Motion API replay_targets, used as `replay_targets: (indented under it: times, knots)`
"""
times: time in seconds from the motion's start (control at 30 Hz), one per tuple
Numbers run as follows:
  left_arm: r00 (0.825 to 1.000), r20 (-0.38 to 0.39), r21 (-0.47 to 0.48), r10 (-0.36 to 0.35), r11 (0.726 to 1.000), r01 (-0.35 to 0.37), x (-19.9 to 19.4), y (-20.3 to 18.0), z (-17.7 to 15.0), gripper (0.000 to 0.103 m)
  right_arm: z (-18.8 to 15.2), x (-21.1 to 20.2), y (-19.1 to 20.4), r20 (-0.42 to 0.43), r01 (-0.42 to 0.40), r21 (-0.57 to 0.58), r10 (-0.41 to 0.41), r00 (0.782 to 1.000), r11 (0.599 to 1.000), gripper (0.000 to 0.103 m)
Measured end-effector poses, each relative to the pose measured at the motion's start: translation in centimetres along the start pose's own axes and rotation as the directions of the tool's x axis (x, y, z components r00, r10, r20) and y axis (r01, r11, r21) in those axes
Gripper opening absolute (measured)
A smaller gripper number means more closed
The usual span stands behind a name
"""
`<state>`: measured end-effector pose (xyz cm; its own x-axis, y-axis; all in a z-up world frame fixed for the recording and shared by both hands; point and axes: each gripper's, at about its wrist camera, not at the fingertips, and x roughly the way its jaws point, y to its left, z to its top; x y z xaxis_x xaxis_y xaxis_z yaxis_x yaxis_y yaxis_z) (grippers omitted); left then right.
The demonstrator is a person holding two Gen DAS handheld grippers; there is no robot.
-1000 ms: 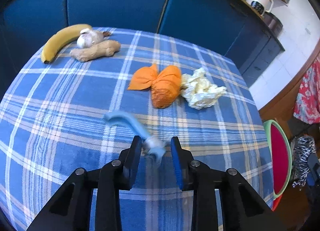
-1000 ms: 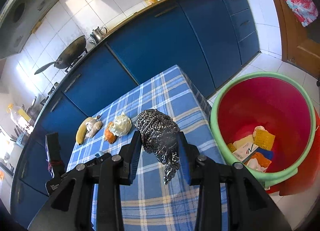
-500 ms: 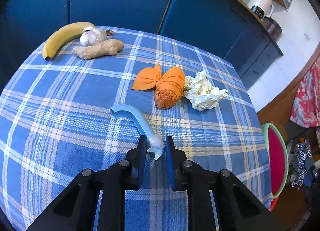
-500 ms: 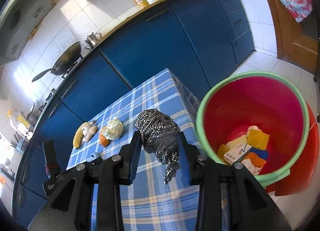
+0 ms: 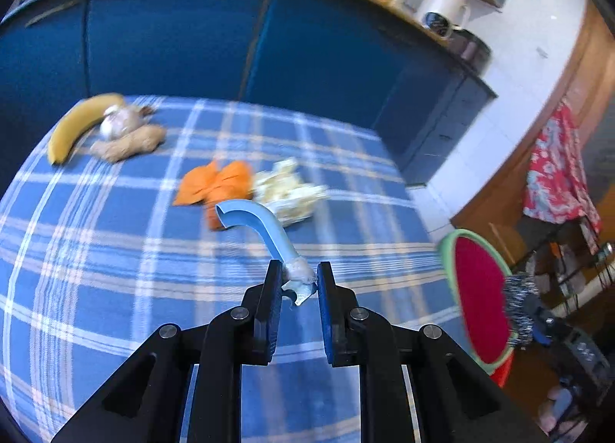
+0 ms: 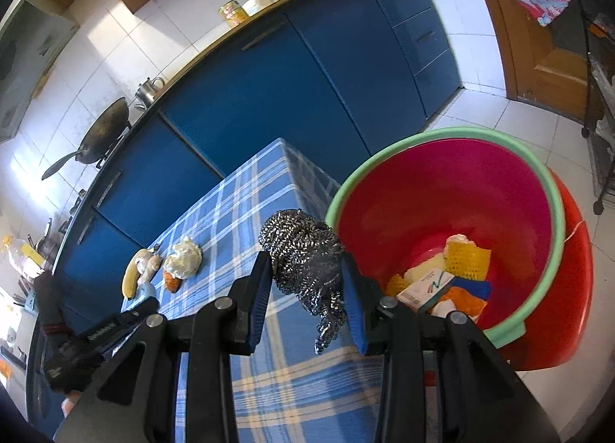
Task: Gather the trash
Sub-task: 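Carry the scrubber and blue plastic piece over the red bucket with both tools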
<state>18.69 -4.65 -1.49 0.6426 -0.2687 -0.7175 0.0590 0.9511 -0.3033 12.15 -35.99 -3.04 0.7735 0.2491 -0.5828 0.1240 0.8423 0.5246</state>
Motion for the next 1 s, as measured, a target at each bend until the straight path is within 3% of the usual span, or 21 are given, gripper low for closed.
replay_targets:
  times: [0.27, 0.6, 1.0]
  knots:
    - [0.995, -0.005, 0.117, -0.096, 0.988, 0.096, -0.4, -6.0, 0.0, 0.018, 0.4, -1.5, -2.6, 0.03, 0.035, 0.038, -0.036, 0.999, 0.999, 0.039]
    - [0.977, -0.073, 0.286, -0.201, 0.934, 0.213, 1.6, -14.3, -0.5, 0.018, 1.0, -3.0, -6.2, 0.059, 0.1, 0.089, -0.106, 0.993, 0.991, 0.04]
    - [0.953, -0.203, 0.401, -0.223, 0.869, 0.289, 5.7, -19.7, -2.3, 0.019, 1.0, -2.5, -9.2, 0.037, 0.134, 0.152, -0.141, 0.989, 0.979, 0.044]
